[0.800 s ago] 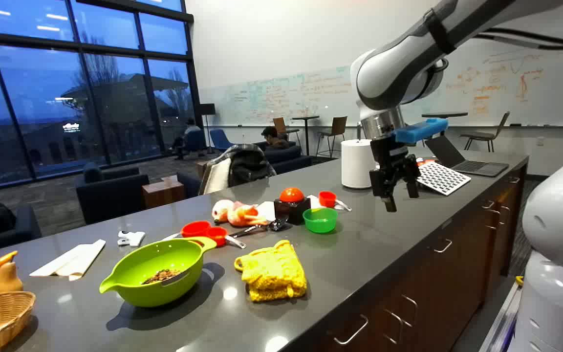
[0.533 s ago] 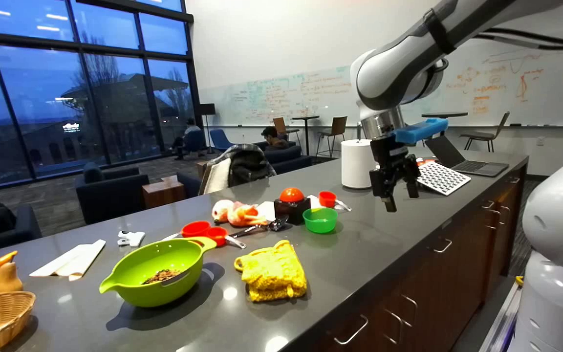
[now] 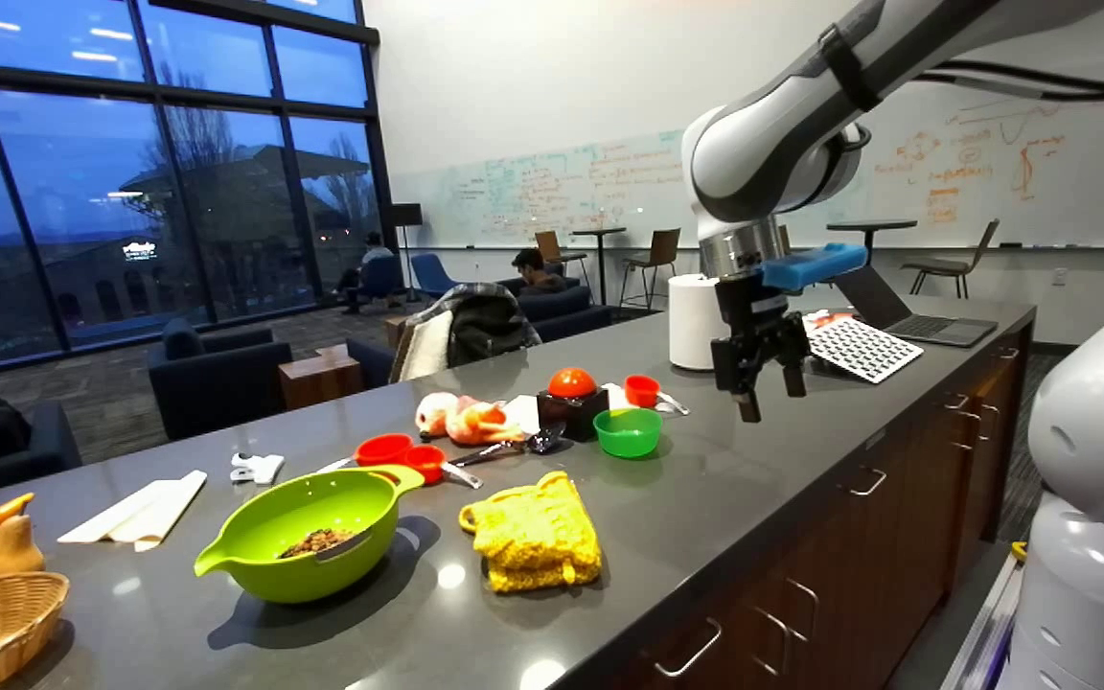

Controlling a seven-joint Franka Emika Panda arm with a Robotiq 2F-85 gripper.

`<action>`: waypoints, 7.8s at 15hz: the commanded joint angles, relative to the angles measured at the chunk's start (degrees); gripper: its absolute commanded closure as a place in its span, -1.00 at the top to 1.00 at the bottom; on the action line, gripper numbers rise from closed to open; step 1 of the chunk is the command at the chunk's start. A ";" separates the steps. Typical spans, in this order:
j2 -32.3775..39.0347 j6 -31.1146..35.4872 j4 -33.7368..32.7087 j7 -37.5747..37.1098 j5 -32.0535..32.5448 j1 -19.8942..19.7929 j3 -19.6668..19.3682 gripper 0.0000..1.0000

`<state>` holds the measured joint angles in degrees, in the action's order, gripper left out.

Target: Use the yellow cloth to wipe the counter.

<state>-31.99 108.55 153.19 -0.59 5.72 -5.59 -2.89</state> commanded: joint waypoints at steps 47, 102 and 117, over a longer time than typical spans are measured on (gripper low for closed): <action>57.72 10.90 -43.20 -5.47 -7.79 15.50 11.63 -0.97; 55.68 15.85 -42.77 -6.73 -12.13 18.25 13.48 -0.97; 46.63 13.35 -31.38 -10.76 -7.30 12.04 4.26 -0.97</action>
<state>19.31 122.30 116.40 -9.23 -3.17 7.98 3.09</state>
